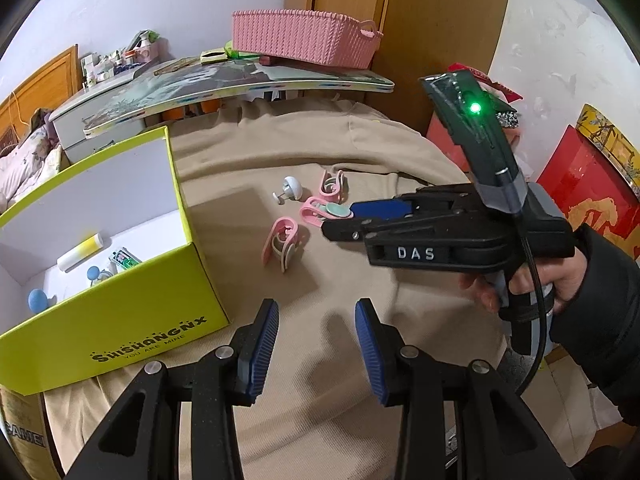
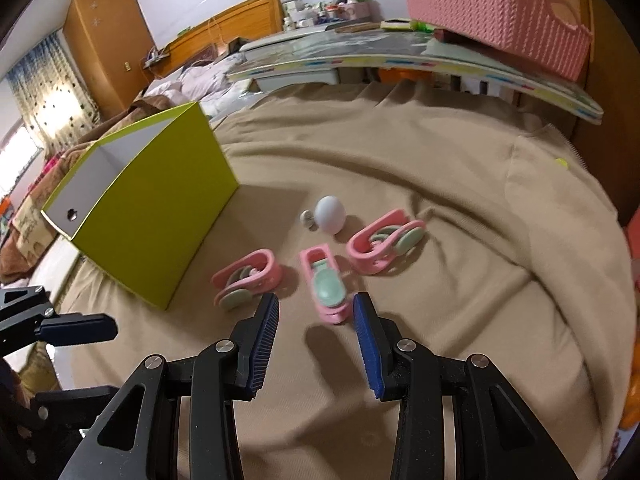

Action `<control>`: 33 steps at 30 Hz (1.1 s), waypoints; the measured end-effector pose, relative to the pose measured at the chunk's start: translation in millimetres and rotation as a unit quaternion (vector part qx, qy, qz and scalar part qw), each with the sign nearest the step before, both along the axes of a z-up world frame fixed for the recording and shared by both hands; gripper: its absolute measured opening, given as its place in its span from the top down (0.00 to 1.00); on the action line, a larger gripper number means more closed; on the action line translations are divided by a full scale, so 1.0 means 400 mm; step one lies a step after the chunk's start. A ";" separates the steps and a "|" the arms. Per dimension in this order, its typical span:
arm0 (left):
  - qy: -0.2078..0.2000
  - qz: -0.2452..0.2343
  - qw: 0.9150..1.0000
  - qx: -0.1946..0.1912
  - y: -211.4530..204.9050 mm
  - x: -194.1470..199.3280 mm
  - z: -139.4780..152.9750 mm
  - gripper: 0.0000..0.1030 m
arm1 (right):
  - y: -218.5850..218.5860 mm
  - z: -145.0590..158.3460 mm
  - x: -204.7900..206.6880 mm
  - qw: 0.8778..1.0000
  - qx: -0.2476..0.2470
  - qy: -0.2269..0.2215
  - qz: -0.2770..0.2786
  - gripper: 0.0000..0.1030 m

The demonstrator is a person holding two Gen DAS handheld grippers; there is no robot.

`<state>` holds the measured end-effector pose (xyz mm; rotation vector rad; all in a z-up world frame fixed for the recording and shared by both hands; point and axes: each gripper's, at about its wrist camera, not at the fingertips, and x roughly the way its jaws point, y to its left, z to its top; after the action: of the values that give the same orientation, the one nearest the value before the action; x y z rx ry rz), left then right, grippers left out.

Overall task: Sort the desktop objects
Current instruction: 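Lower the right tool around the pink clip with green pad and close, then lift the pink clip with the right tool while the left tool approaches the pink coiled clip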

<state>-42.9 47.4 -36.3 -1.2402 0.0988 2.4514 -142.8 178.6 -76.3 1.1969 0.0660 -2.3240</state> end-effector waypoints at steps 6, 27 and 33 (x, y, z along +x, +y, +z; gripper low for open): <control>-0.004 0.001 1.000 0.000 0.001 -0.001 -0.005 0.61 | -0.026 -0.015 -0.019 0.999 0.034 0.016 0.006 0.61; -0.007 0.001 1.000 -0.011 0.014 -0.013 -0.009 0.61 | -0.002 -0.015 0.003 0.999 0.034 0.027 -0.010 0.83; 0.004 -0.007 1.000 -0.014 0.040 -0.037 0.002 0.61 | 0.055 -0.001 0.044 0.999 0.017 0.023 -0.036 0.83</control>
<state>-57.5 63.2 -35.6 -1.2372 0.1448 2.4519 -125.3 200.7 -76.7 1.1802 0.0799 -2.4230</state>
